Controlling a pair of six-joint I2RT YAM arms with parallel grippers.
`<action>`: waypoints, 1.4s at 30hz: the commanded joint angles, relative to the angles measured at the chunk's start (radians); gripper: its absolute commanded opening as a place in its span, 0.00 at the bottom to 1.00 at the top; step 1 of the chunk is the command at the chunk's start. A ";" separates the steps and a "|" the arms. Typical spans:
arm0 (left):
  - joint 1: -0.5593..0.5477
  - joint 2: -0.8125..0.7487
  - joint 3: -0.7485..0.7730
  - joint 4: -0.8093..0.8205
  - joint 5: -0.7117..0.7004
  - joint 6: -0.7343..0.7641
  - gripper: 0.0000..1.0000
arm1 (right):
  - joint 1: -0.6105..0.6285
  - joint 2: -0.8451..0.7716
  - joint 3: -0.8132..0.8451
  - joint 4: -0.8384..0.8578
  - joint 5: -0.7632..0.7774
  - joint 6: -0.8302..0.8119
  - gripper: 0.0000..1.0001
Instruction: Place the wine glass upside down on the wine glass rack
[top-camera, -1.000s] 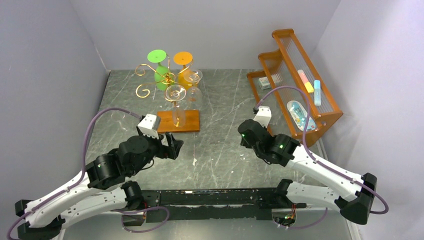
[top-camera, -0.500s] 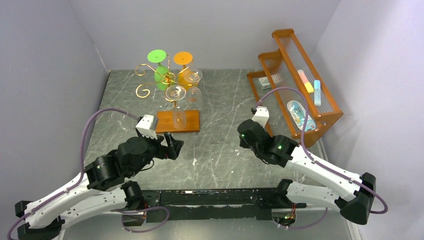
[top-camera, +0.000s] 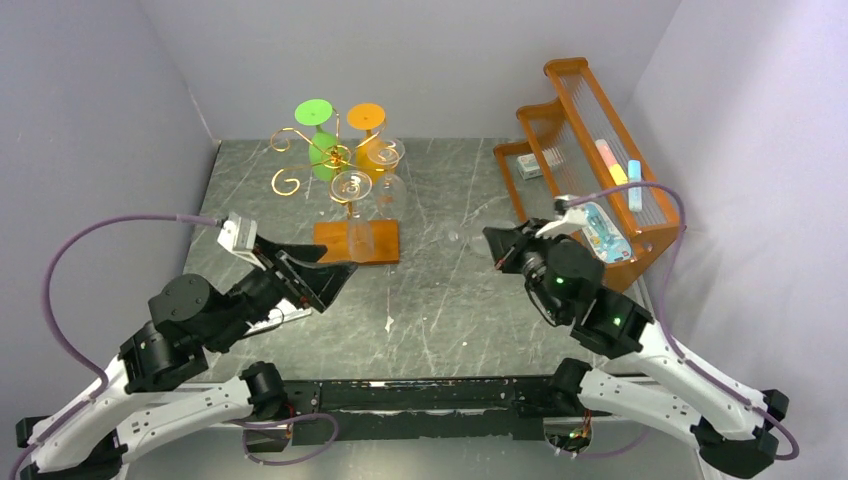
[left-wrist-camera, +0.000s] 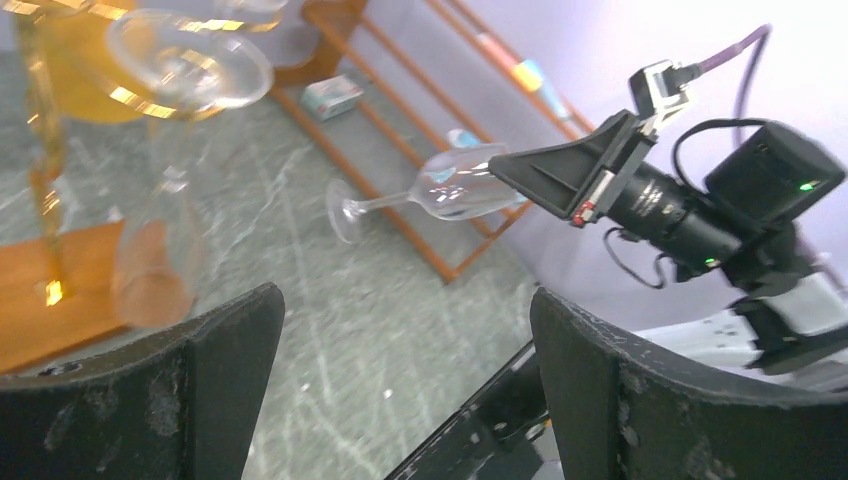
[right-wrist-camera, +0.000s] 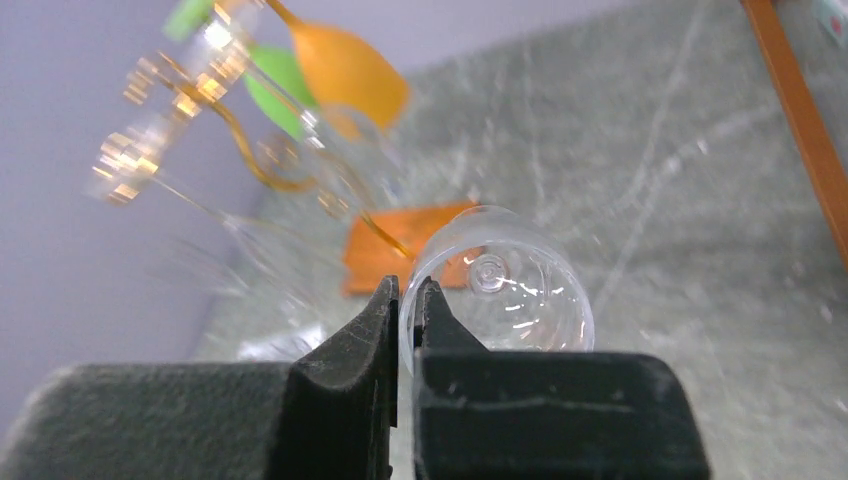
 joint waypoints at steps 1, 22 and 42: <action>-0.004 0.072 0.066 0.170 0.141 0.001 0.97 | -0.003 -0.084 -0.036 0.303 0.031 -0.084 0.00; -0.004 0.472 -0.028 1.081 0.179 -0.457 0.88 | -0.002 -0.391 -0.216 0.921 -0.313 -0.260 0.00; -0.114 0.673 -0.043 1.514 0.012 -0.371 0.87 | -0.002 -0.362 -0.268 1.060 -0.438 -0.197 0.00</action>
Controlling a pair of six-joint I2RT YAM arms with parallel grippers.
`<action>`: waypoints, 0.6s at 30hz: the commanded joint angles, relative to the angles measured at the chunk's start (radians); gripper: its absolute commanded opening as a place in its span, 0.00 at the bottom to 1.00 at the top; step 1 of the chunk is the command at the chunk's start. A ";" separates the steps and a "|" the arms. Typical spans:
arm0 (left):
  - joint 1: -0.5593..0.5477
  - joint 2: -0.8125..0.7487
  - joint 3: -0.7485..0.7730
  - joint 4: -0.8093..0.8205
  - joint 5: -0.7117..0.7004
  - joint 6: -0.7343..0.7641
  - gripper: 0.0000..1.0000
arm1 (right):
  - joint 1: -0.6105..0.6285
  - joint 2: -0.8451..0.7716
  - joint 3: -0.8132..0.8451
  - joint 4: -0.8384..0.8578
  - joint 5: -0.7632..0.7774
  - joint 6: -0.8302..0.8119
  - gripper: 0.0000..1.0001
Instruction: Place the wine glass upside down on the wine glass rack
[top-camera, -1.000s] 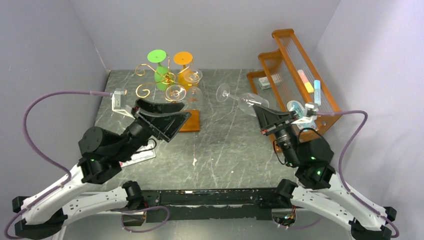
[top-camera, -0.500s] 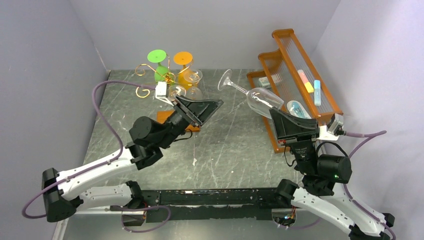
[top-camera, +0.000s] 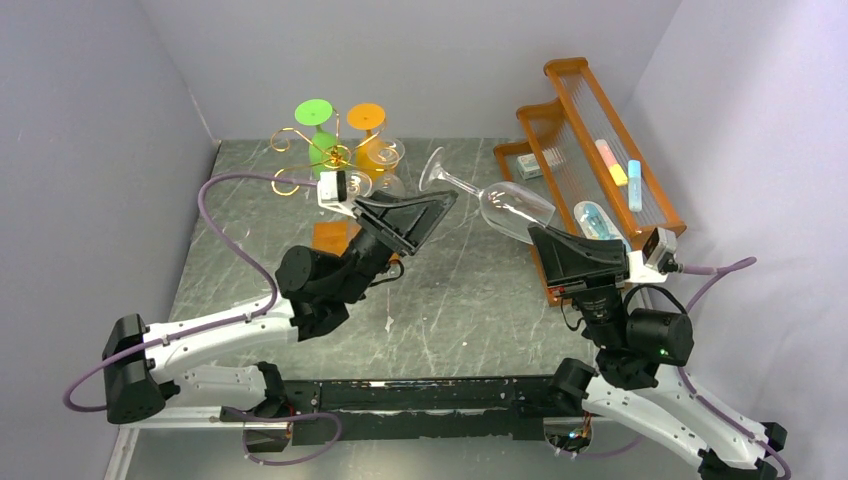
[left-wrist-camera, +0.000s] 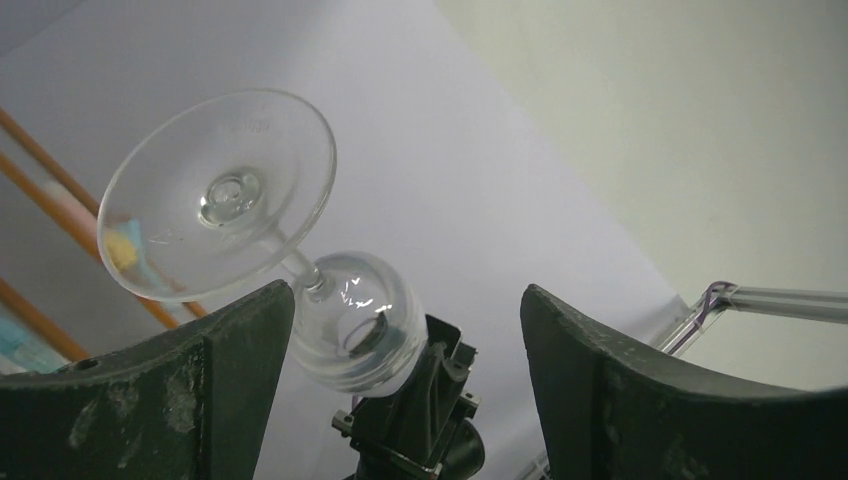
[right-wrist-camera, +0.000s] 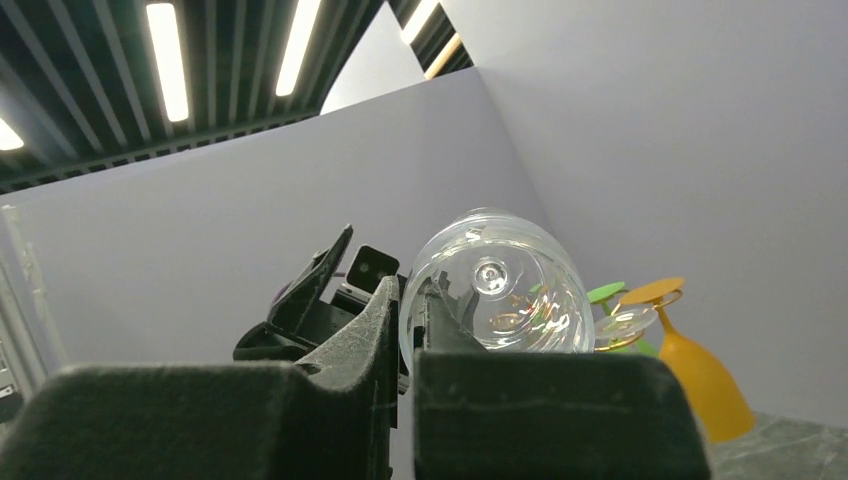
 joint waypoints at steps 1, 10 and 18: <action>-0.036 -0.013 -0.021 0.176 -0.123 0.090 0.87 | -0.002 -0.003 0.007 0.089 -0.028 0.013 0.00; -0.059 -0.007 -0.005 0.104 -0.160 0.110 0.82 | -0.003 0.023 0.008 0.137 -0.077 0.016 0.00; -0.076 0.014 0.044 0.044 -0.230 0.148 0.78 | -0.003 0.040 0.004 0.154 -0.123 0.014 0.00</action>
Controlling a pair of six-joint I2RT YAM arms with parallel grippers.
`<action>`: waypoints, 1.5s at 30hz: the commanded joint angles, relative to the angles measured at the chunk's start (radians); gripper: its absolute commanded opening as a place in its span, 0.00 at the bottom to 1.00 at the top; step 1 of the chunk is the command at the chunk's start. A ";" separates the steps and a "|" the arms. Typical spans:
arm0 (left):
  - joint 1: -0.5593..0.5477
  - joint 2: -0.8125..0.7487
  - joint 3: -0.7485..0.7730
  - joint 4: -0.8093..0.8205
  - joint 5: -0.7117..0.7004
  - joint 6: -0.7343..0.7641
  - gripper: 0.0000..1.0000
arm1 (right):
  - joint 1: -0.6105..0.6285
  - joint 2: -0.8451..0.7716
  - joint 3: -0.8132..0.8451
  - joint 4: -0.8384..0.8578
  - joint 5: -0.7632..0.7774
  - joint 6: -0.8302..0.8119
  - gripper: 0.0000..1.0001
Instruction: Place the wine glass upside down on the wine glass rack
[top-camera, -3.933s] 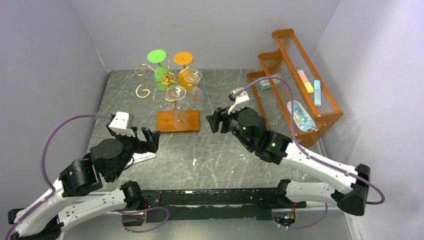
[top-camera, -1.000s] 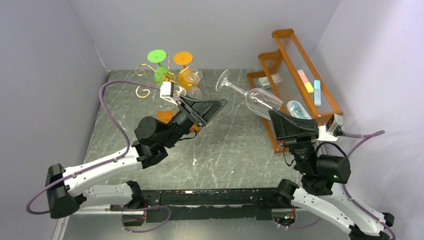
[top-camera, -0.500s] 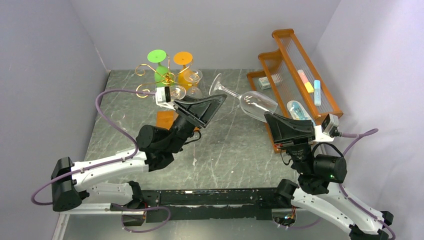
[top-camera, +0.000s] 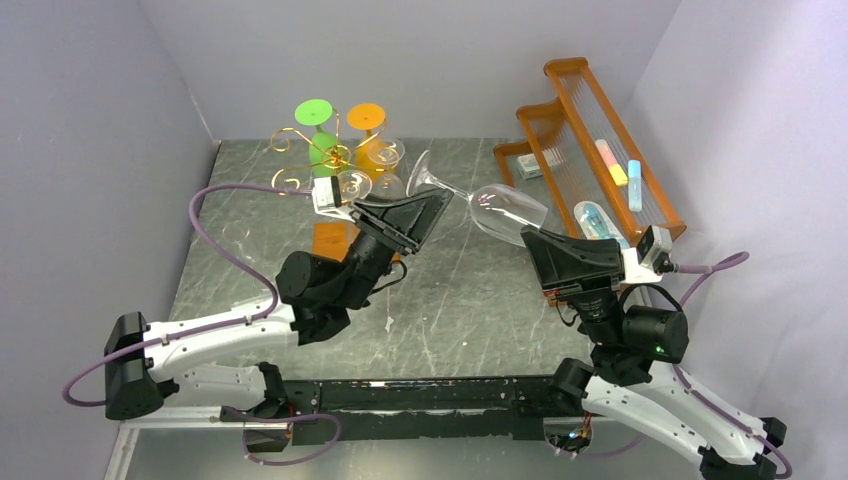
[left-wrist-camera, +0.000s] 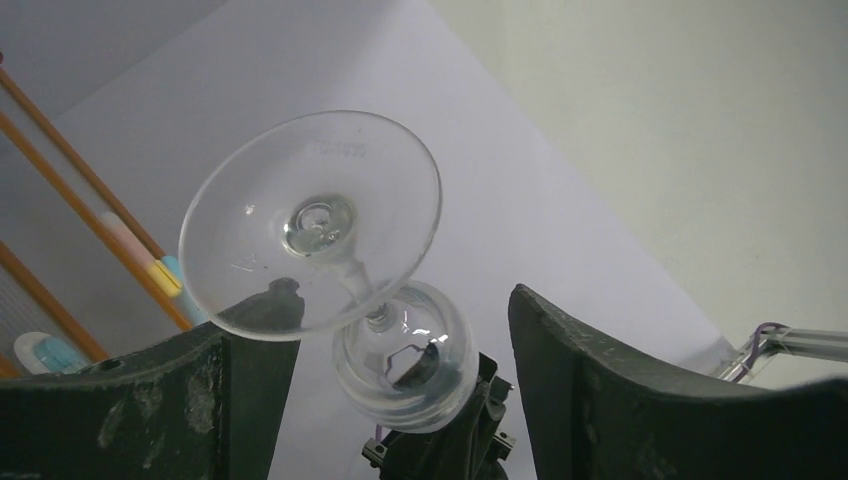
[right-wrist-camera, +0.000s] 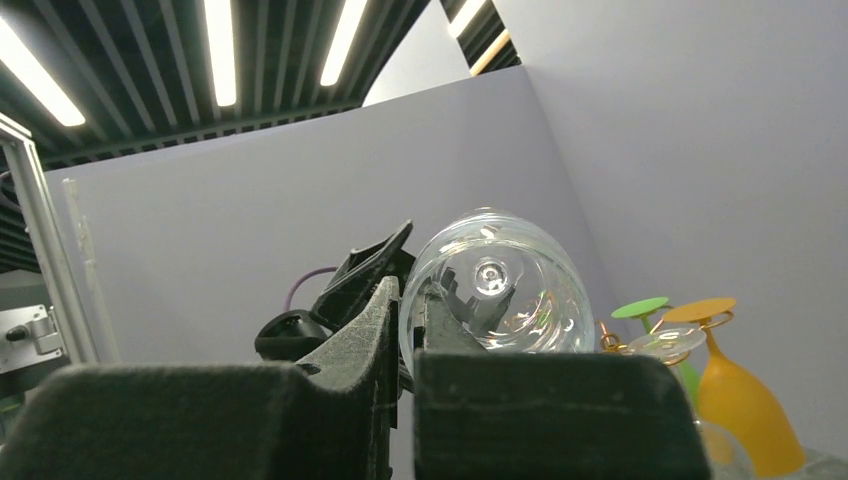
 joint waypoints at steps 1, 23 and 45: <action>-0.017 0.022 0.043 0.008 -0.084 0.047 0.77 | -0.004 -0.005 0.003 0.062 -0.038 0.001 0.00; -0.116 0.089 -0.001 0.500 -0.189 0.414 0.08 | -0.003 0.019 -0.004 -0.005 -0.137 0.029 0.00; -0.115 -0.191 0.021 -0.467 0.007 0.985 0.05 | -0.002 0.119 0.338 -0.771 0.150 -0.003 0.74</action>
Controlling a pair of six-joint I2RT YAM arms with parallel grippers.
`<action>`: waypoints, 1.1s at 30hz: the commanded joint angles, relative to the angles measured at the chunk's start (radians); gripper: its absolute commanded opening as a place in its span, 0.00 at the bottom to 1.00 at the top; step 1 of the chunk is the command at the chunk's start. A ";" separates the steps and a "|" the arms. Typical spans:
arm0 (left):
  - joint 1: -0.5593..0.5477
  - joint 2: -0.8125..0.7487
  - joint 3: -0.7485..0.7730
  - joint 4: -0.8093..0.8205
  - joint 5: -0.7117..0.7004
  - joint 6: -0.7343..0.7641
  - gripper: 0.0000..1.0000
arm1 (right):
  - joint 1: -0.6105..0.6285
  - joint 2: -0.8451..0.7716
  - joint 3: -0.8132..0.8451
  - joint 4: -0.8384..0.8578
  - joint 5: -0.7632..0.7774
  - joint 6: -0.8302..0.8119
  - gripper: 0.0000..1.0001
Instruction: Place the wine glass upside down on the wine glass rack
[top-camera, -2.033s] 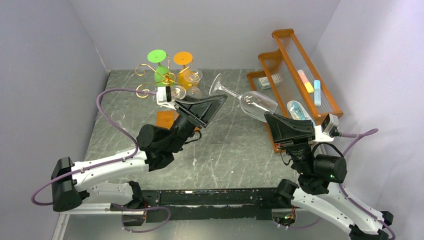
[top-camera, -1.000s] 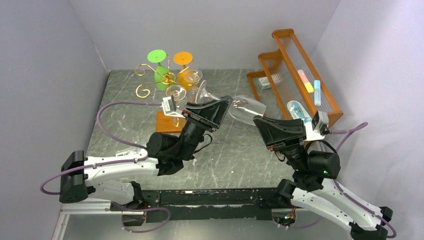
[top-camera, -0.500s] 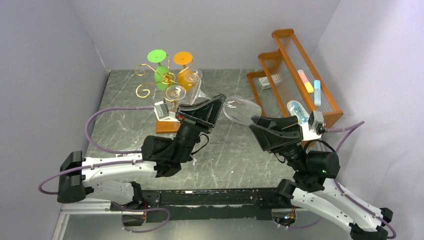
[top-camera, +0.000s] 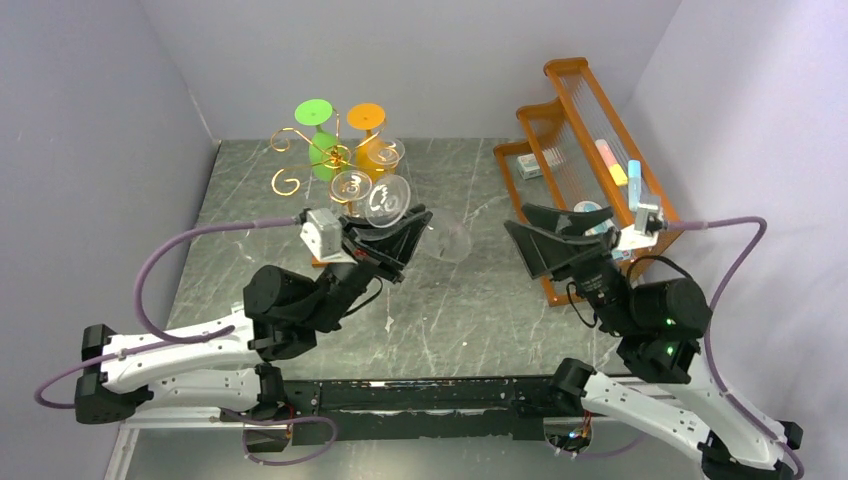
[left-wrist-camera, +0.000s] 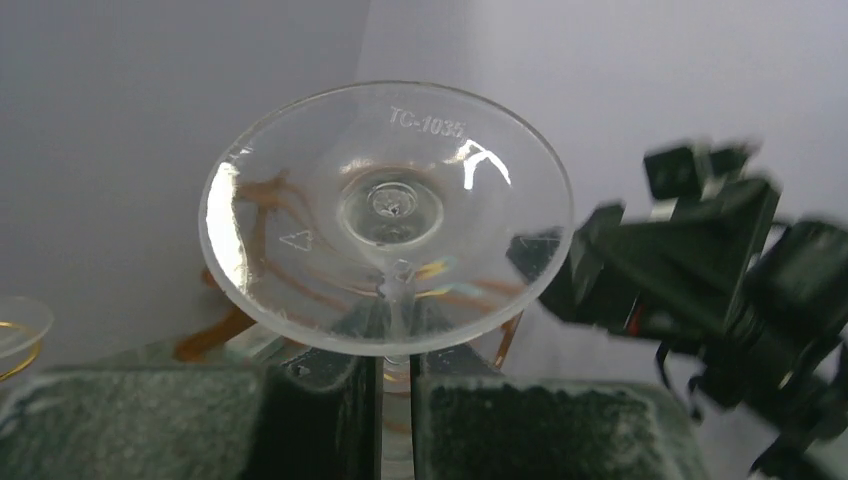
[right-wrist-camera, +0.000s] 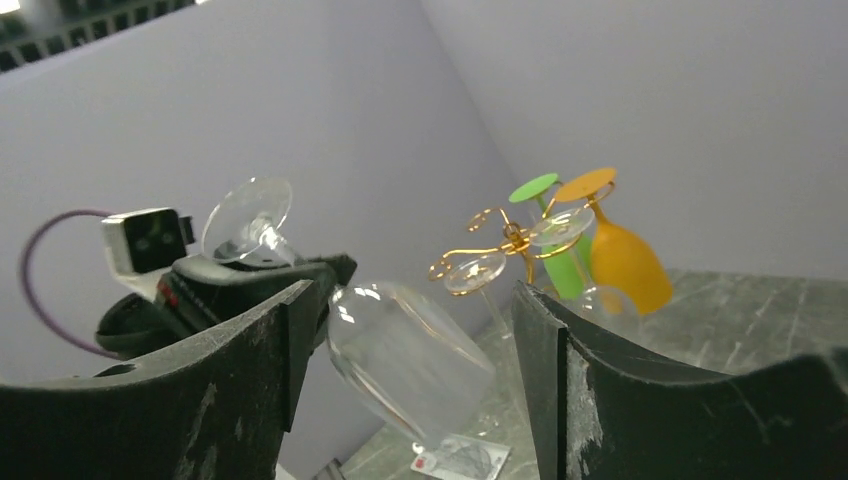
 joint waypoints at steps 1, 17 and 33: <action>0.003 -0.026 0.056 -0.336 0.086 0.181 0.05 | -0.002 0.102 0.089 -0.209 -0.027 -0.016 0.74; 0.001 -0.040 0.036 -0.678 0.193 0.369 0.05 | -0.003 0.208 0.065 -0.097 -0.438 0.226 0.67; 0.001 -0.010 -0.035 -0.619 0.242 0.488 0.05 | -0.002 0.314 0.261 -0.563 -0.300 0.399 0.23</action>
